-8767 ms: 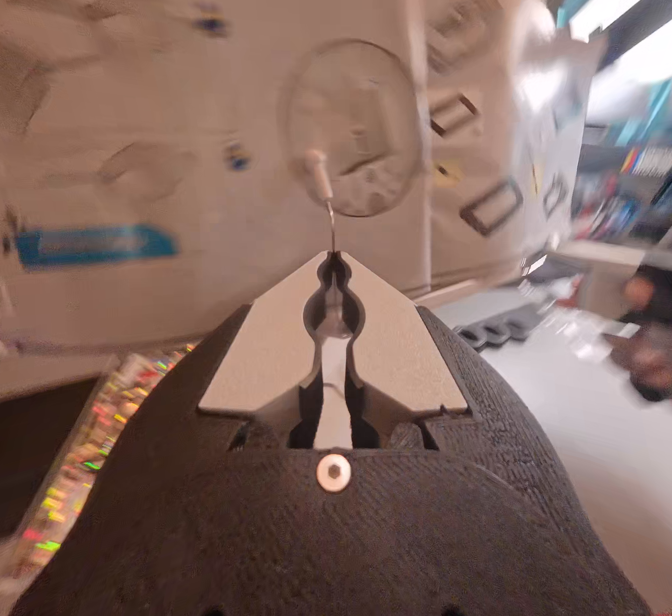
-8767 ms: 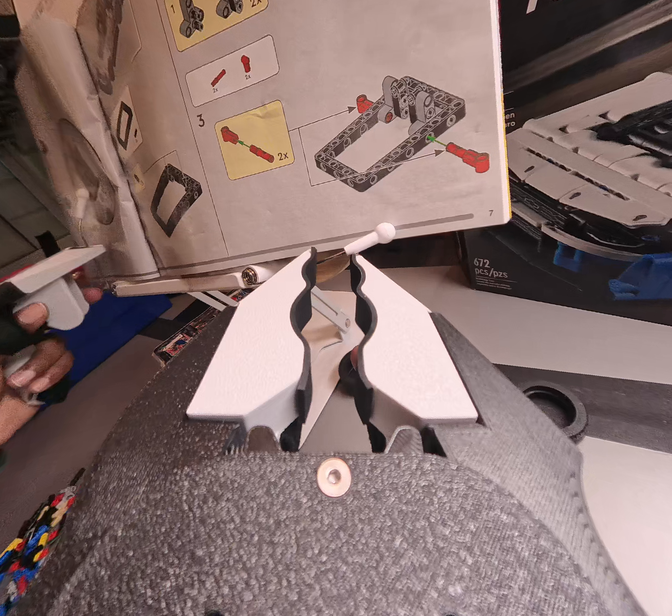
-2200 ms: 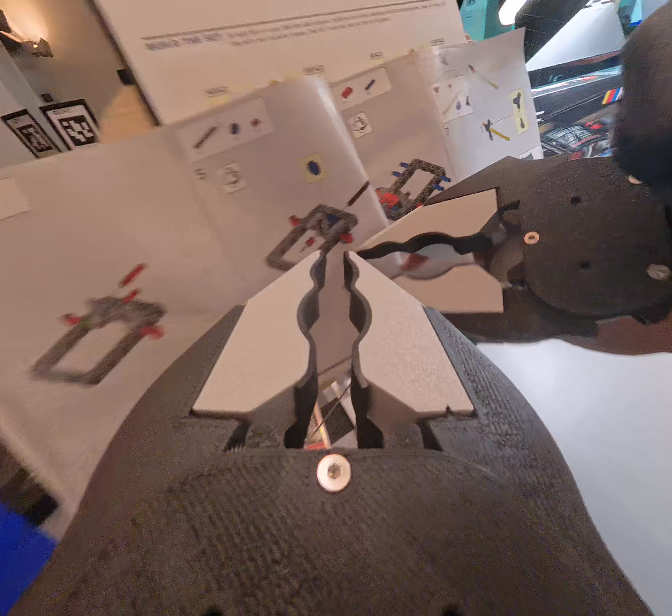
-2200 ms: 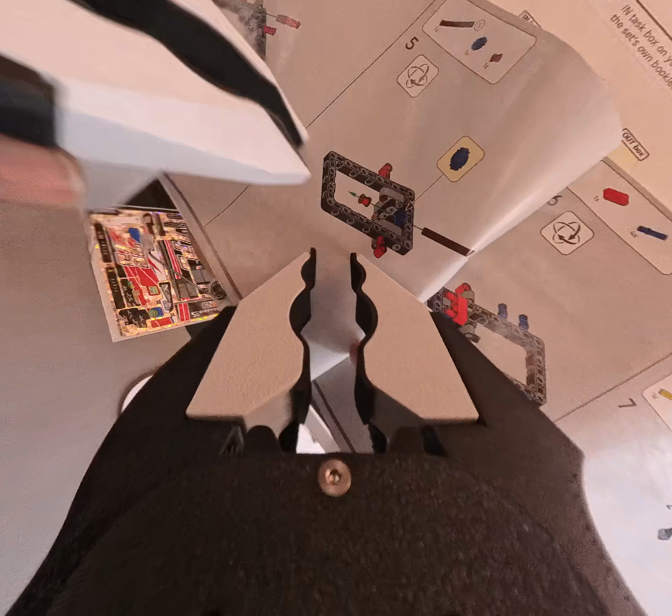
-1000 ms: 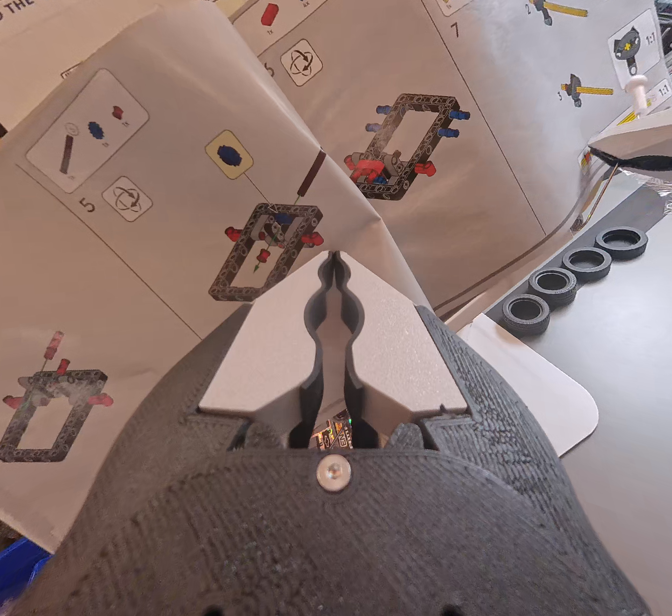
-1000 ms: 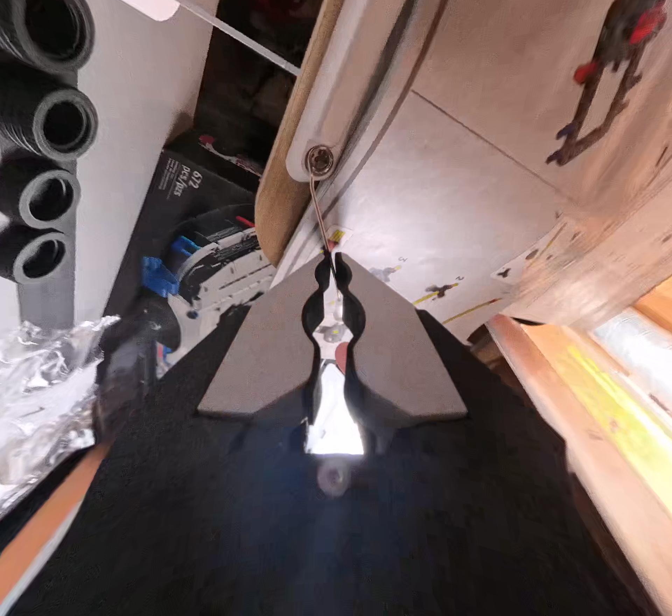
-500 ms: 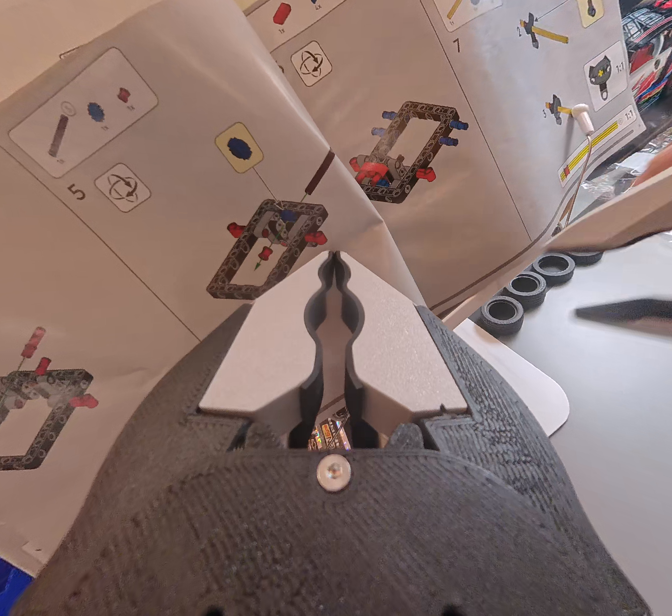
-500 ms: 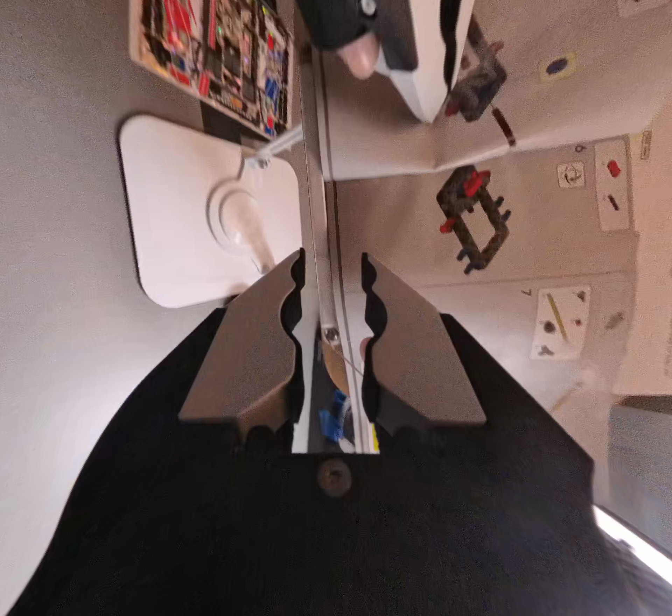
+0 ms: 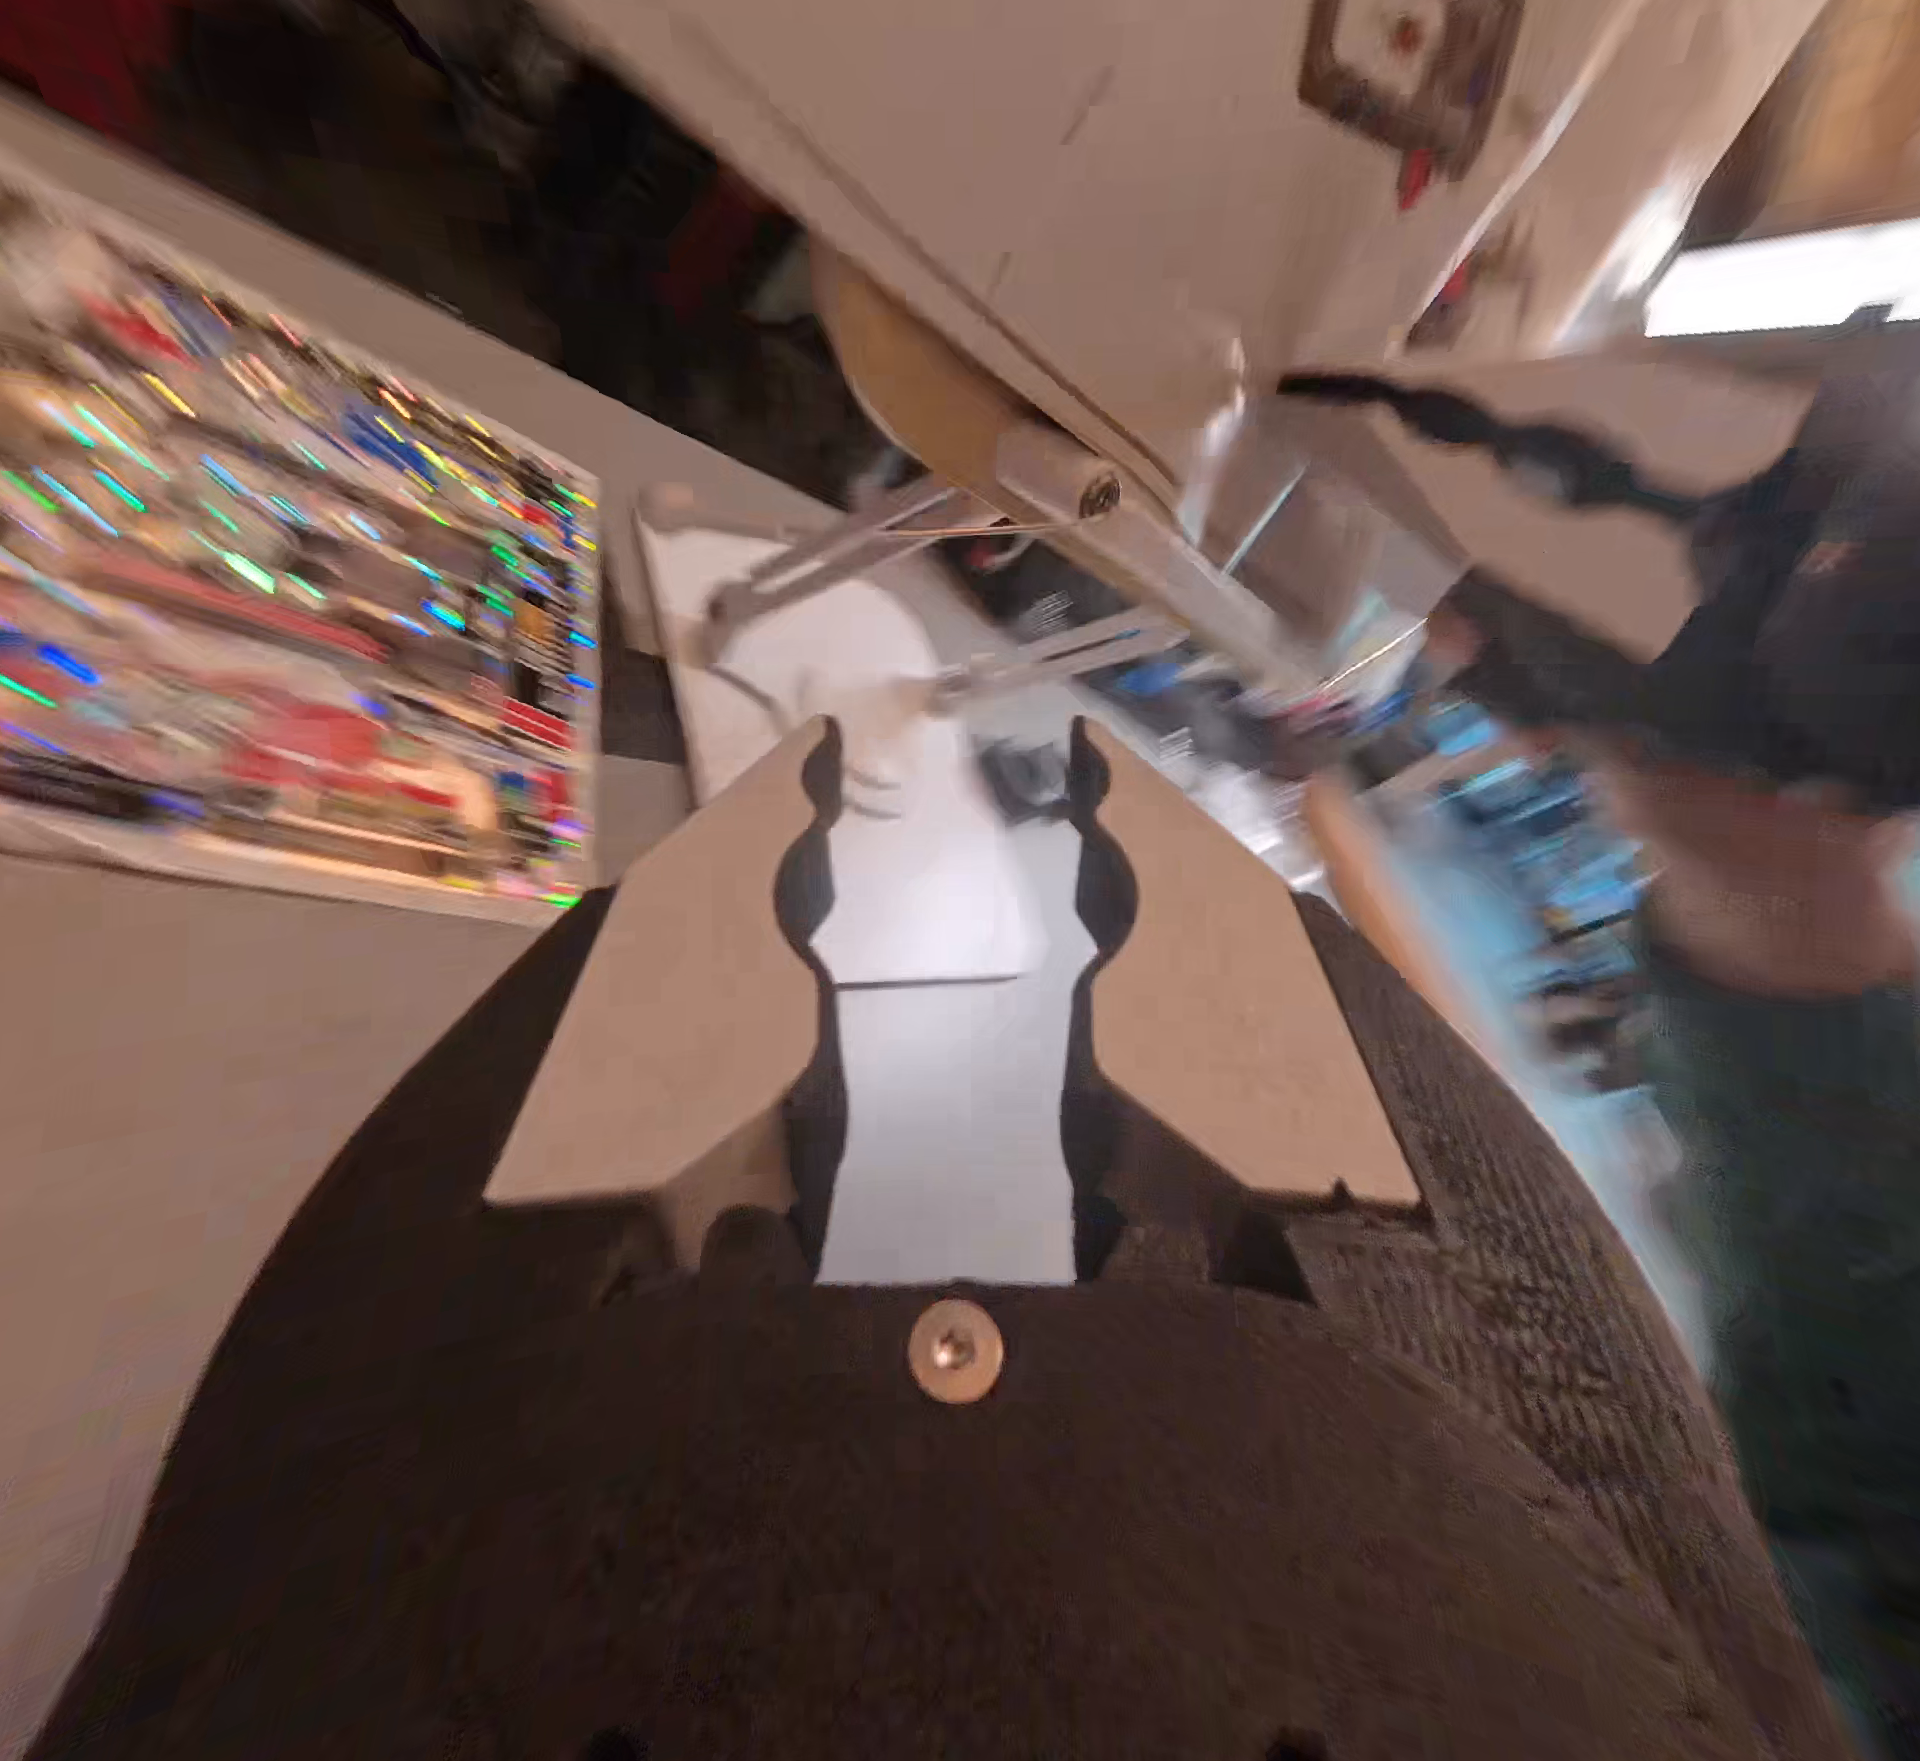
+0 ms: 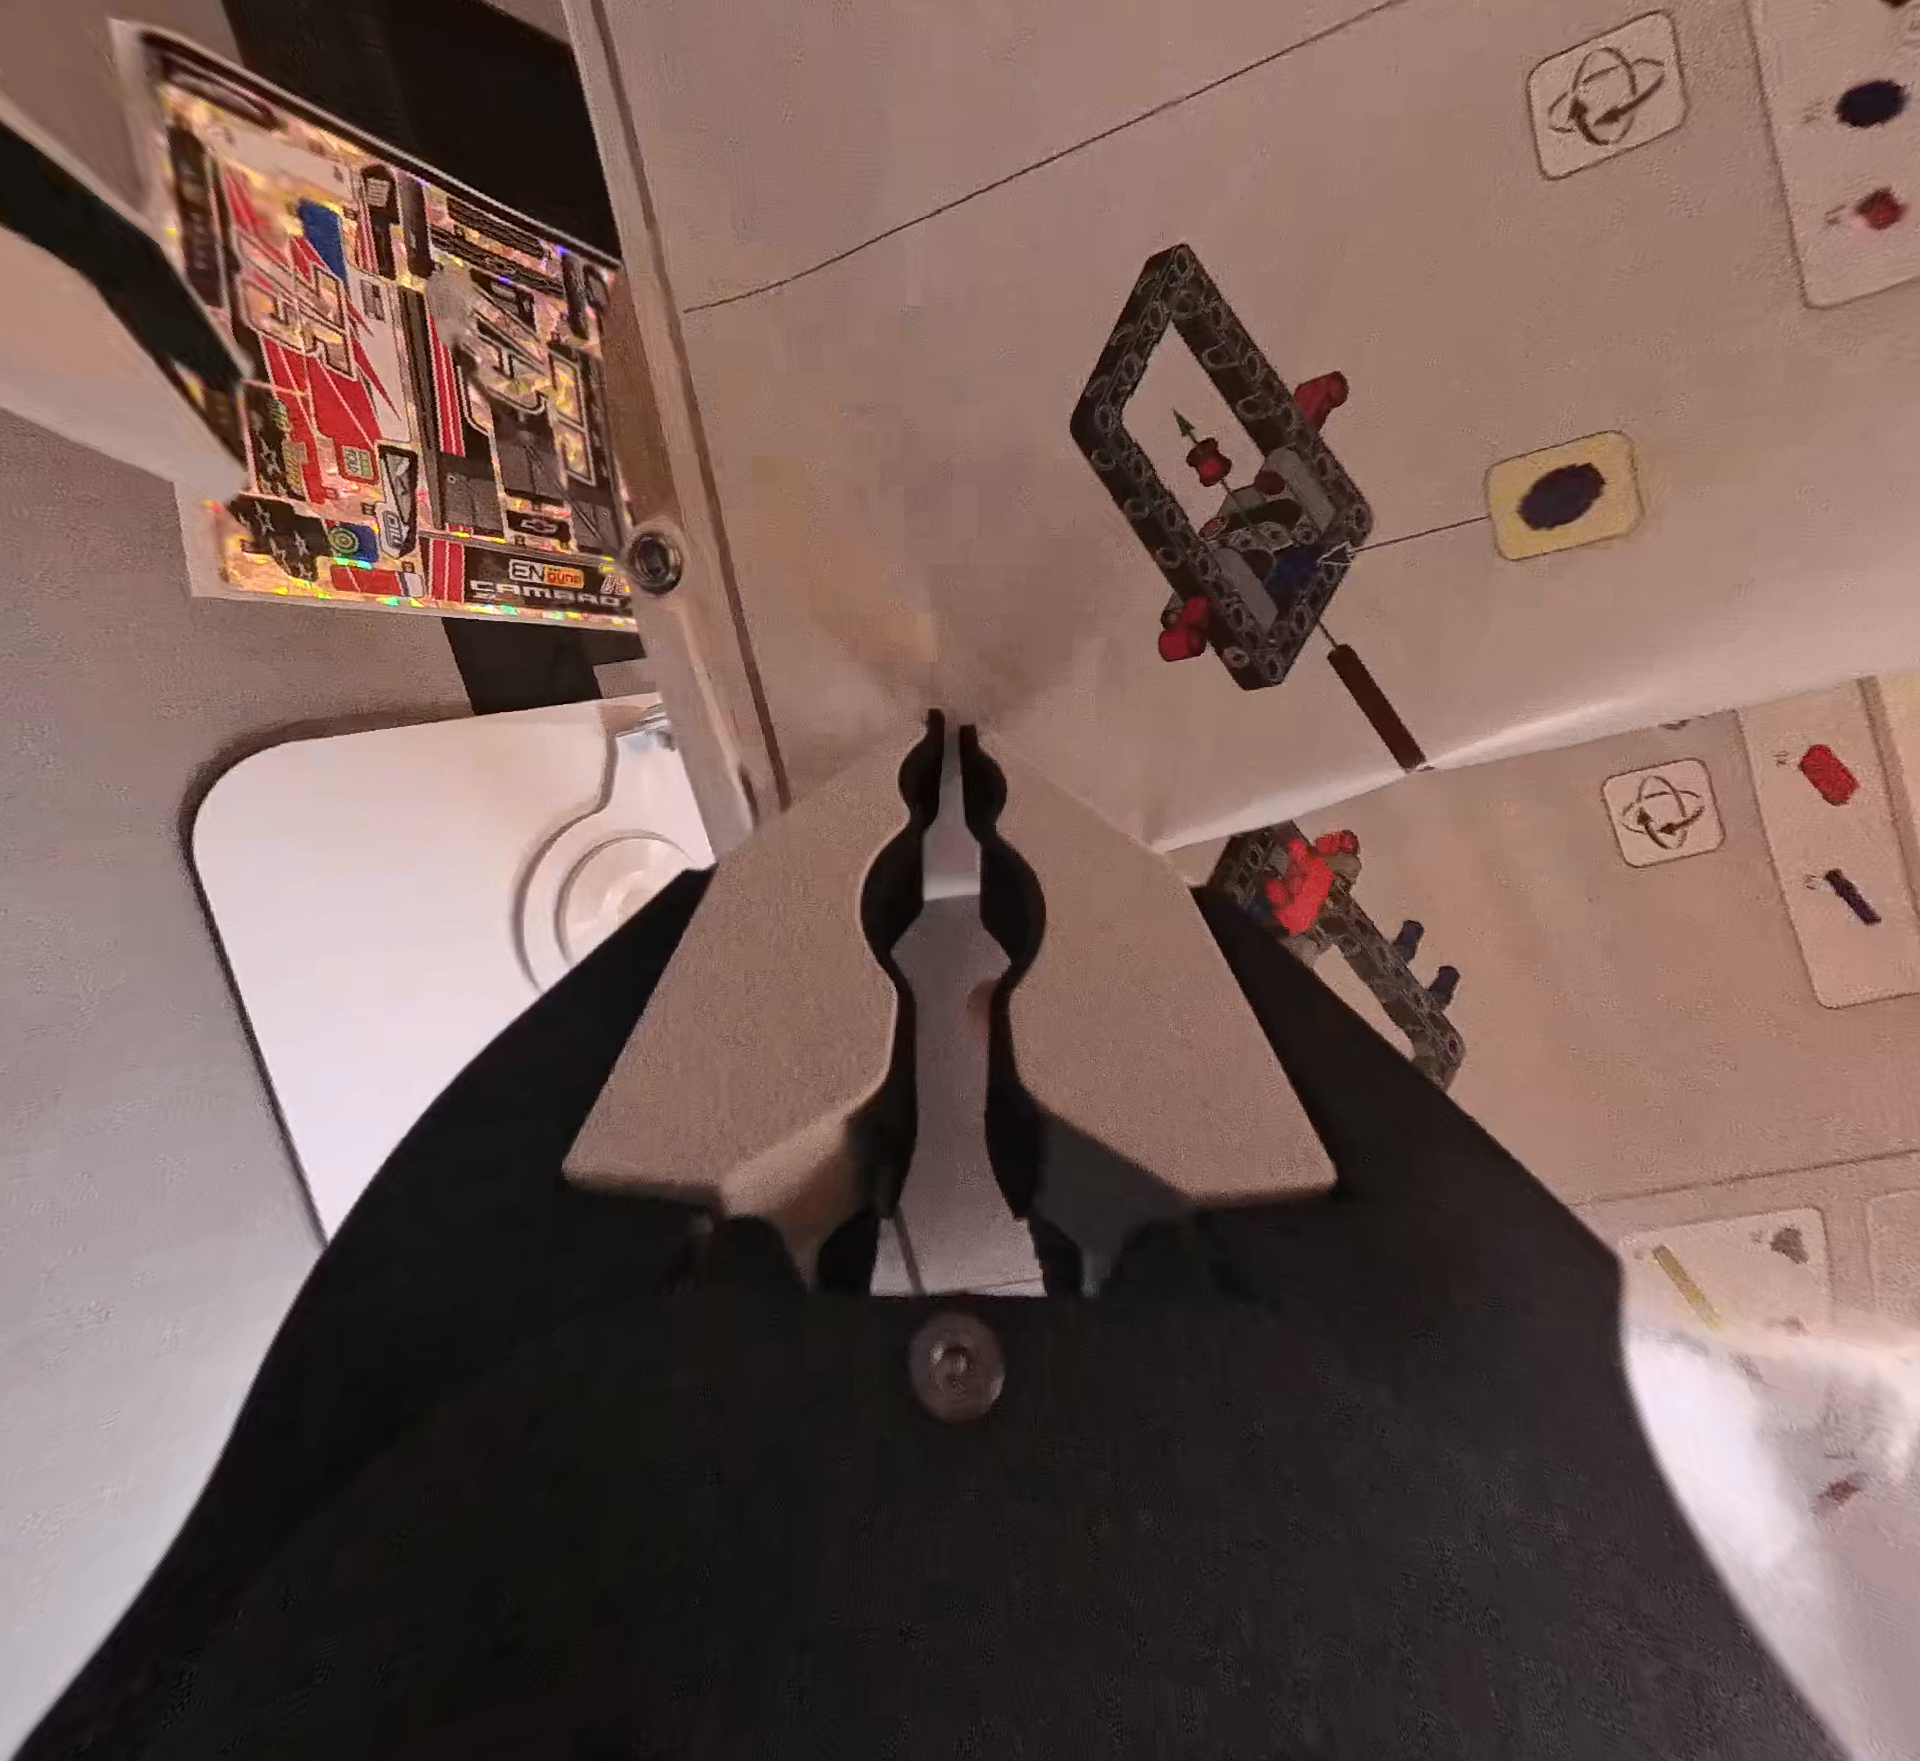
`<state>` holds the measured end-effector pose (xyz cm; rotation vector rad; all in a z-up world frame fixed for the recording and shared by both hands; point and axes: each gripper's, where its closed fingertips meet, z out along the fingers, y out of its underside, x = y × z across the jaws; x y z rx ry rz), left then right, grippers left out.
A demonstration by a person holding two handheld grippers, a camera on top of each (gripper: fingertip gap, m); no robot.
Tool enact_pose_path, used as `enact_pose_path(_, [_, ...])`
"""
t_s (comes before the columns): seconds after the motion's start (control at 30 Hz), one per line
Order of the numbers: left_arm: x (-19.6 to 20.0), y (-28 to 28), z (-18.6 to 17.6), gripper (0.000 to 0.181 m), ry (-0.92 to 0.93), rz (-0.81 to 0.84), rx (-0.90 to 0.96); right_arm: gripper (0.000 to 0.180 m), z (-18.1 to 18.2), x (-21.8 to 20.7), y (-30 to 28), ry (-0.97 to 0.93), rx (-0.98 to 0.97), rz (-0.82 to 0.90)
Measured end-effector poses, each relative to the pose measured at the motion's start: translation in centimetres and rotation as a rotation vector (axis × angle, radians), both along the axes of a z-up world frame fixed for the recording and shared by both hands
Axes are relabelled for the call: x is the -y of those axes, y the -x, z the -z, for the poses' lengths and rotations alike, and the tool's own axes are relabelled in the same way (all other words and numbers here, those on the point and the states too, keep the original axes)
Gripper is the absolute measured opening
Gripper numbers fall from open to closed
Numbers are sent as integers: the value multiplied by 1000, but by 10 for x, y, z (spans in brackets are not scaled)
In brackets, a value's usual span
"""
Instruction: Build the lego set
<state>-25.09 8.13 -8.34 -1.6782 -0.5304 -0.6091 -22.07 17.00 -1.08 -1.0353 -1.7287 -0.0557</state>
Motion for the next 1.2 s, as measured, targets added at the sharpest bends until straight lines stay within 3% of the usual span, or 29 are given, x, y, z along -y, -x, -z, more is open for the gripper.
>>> enact_pose_path(0.07, [-10,1,1,50,-133,2,334,3,3,0,3,3,21,17])
enact_pose_path(0.13, [-24,16,0,57,-226,-51,530,3,4,-2,5,-48,43,23])
enact_pose_path(0.17, [-30,24,2,52,-249,-86,562,2,4,-2,5,-62,48,25])
enact_pose_path(0.23, [-36,37,-4,12,-344,-132,633,2,4,-2,5,-52,47,25])
enact_pose_path(0.27, [-34,42,-11,4,-407,-147,651,2,4,-2,5,-35,41,26])
enact_pose_path(0.37, [-25,42,-27,3,-427,-219,486,2,4,-4,6,-9,29,23])
enact_pose_path(0.47, [-23,36,-52,1,-341,-268,145,0,5,-4,8,3,18,17])
enact_pose_path(0.57, [-40,24,-63,0,-192,-146,-126,0,5,-4,9,6,10,14])
enact_pose_path(0.63, [-51,16,-56,1,-84,-61,-181,0,5,-4,9,10,4,11])
enact_pose_path(0.7, [-50,16,-62,15,-91,-71,-198,0,4,-1,7,29,-9,-1])
enact_pose_path(0.8, [-34,9,-74,25,-157,-79,-219,18,-3,13,-4,115,-66,-41])
enact_pose_path(1.0, [7,11,-81,39,-174,-156,-534,35,-39,46,-67,327,-417,-131])
enact_pose_path(1.2, [29,22,-93,43,-214,-272,-761,62,-35,59,-157,474,-730,-57])
